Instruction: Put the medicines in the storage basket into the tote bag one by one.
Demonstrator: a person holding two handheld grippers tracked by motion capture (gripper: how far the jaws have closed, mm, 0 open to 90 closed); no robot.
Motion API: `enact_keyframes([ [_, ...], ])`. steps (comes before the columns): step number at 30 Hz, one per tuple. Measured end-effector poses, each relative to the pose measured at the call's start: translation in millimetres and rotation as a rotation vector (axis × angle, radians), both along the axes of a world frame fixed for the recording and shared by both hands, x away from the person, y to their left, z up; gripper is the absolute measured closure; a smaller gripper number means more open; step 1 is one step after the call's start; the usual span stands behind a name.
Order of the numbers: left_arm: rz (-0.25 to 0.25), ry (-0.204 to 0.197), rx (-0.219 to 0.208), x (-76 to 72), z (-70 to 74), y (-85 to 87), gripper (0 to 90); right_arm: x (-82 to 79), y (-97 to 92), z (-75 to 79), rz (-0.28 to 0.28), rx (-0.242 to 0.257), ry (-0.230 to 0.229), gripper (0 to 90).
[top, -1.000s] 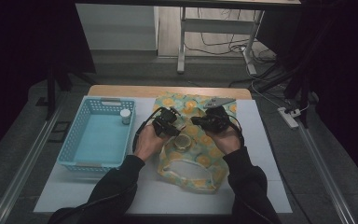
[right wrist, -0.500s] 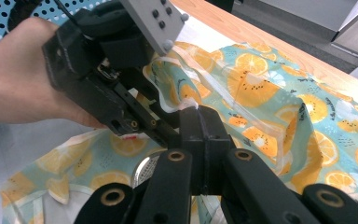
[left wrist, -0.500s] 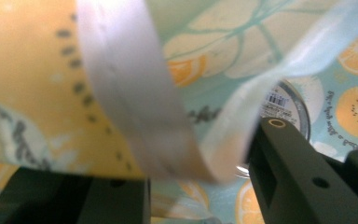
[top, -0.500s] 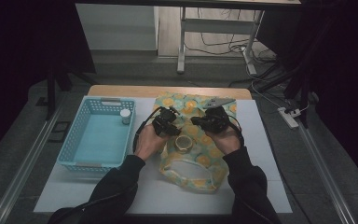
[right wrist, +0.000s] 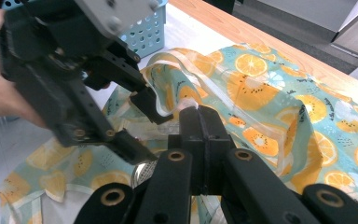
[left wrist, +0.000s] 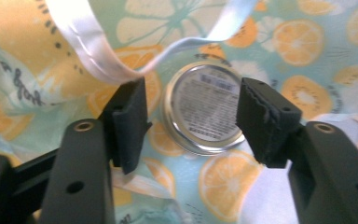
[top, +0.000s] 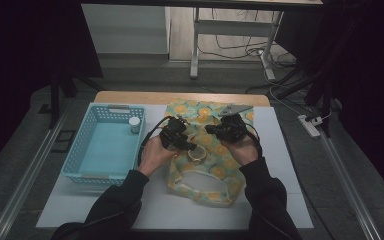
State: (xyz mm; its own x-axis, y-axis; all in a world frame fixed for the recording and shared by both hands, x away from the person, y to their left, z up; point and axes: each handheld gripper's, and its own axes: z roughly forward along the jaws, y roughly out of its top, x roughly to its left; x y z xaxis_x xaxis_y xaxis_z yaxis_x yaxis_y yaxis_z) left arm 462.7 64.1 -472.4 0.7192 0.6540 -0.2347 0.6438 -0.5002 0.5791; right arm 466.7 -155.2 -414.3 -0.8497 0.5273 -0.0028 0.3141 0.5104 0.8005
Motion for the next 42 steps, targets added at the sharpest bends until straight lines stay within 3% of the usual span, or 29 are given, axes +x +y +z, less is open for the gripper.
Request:
enact_keyframes([
  [5, -0.023, -0.013, -0.014, -7.8, 3.4, 1.1, 30.6, -0.1, 0.1, 0.0, 0.001, -0.001, 0.000, 90.0],
  [10, -0.023, -0.007, -0.039, -12.6, 7.9, 5.9, 26.0, 0.0, -0.7, 0.2, 0.000, 0.001, -0.001, 90.0],
  [18, -0.037, -0.032, -0.050, -21.4, 14.3, 17.0, 19.9, -0.3, -0.4, 0.2, 0.000, -0.002, -0.001, 90.0],
  [27, -0.043, -0.045, -0.097, -29.3, 19.7, 32.6, 8.5, -0.6, -0.3, 0.2, 0.001, -0.003, -0.003, 90.0],
  [32, -0.041, -0.062, -0.084, -32.4, 22.3, 42.8, 3.5, -0.8, -0.3, 0.7, 0.001, -0.001, -0.003, 90.0],
  [42, -0.022, -0.104, -0.081, -33.9, 24.3, 74.6, 2.3, -1.1, -0.2, 1.0, 0.002, -0.002, -0.003, 90.0],
])
